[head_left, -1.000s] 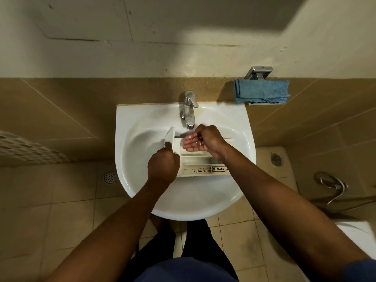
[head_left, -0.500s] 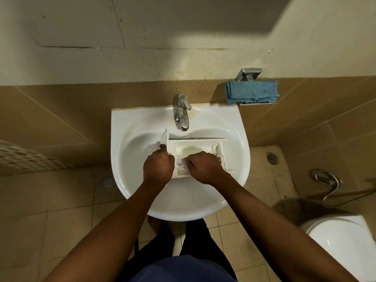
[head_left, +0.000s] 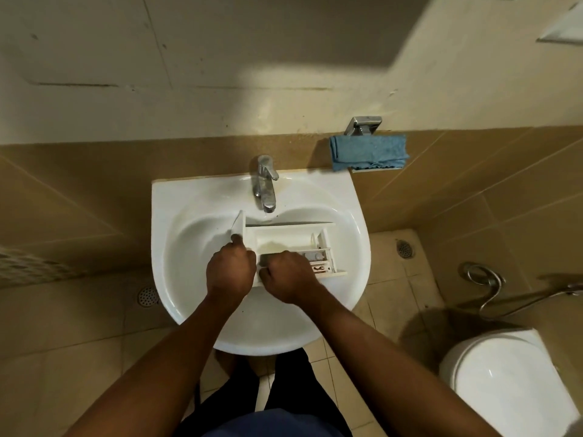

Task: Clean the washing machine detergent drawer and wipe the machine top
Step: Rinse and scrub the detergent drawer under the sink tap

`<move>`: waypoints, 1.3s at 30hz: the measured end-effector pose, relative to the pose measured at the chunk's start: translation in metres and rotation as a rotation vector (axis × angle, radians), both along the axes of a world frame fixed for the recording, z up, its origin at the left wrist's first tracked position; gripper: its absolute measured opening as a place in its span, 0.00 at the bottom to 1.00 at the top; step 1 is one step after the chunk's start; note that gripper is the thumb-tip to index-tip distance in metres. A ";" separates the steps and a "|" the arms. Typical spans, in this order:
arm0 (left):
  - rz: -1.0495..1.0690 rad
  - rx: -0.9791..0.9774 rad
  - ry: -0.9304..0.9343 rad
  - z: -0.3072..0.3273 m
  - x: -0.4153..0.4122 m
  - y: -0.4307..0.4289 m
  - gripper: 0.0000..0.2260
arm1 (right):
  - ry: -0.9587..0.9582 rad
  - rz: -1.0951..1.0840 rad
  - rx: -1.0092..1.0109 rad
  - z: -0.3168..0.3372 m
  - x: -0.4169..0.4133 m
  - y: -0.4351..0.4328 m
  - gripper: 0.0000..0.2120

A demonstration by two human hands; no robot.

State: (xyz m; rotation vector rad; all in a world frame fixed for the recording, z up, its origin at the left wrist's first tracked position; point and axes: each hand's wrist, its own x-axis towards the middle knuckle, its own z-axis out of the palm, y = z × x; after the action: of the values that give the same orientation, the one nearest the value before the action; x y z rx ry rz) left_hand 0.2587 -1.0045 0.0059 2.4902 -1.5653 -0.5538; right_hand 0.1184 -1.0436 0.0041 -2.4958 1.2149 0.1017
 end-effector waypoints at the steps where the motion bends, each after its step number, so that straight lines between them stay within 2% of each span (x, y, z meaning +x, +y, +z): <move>1: 0.002 0.004 0.001 0.001 0.000 0.000 0.19 | -0.044 -0.008 0.000 -0.002 0.000 0.005 0.22; 3: 0.000 0.016 -0.006 0.003 0.000 0.000 0.19 | -0.053 -0.025 -0.045 -0.005 -0.013 0.006 0.22; 5: 0.004 0.017 -0.019 0.003 0.000 0.000 0.19 | 0.045 -0.112 -0.037 -0.002 -0.027 -0.006 0.21; 7: 0.012 0.020 -0.009 0.004 -0.001 0.000 0.20 | 0.194 -0.190 0.055 0.002 -0.032 -0.030 0.18; 9: 0.023 0.014 0.007 0.004 -0.001 0.000 0.20 | 0.168 -0.261 0.225 0.015 -0.026 -0.051 0.12; 11: 0.032 0.005 0.007 0.004 0.000 -0.001 0.20 | -0.148 -0.467 0.419 0.033 -0.009 -0.063 0.09; 14: 0.029 -0.001 0.007 0.003 0.000 -0.001 0.18 | -0.726 -0.863 0.791 0.052 0.022 -0.081 0.13; 18: 0.016 -0.001 -0.007 0.003 0.000 0.000 0.18 | -1.042 -1.055 1.209 0.042 0.042 -0.097 0.15; 22: 0.030 0.010 -0.004 0.001 0.000 -0.001 0.17 | -1.277 -1.127 1.425 0.024 0.043 -0.102 0.17; 24: 0.024 0.005 -0.007 0.001 -0.001 -0.001 0.16 | -1.263 -1.090 1.459 0.025 0.048 -0.106 0.17; 27: 0.029 -0.006 0.003 0.001 -0.002 -0.001 0.15 | -0.982 -0.944 1.321 0.035 0.045 -0.108 0.21; 30: 0.042 -0.019 0.002 -0.001 -0.001 -0.001 0.15 | -0.817 -0.877 1.261 0.043 0.023 -0.111 0.18; 34: 0.049 -0.036 0.010 -0.004 -0.002 -0.001 0.16 | -0.777 -0.891 1.125 0.052 -0.014 -0.110 0.16; 39: 0.042 -0.049 0.000 -0.006 -0.001 0.001 0.18 | -0.789 -0.896 1.151 0.050 -0.009 -0.068 0.17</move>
State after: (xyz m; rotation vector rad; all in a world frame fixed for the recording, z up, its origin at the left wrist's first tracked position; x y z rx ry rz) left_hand 0.2578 -1.0038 0.0001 2.4809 -1.5046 -0.5028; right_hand 0.1097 -1.1112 0.0544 -0.7582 1.2296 -0.3020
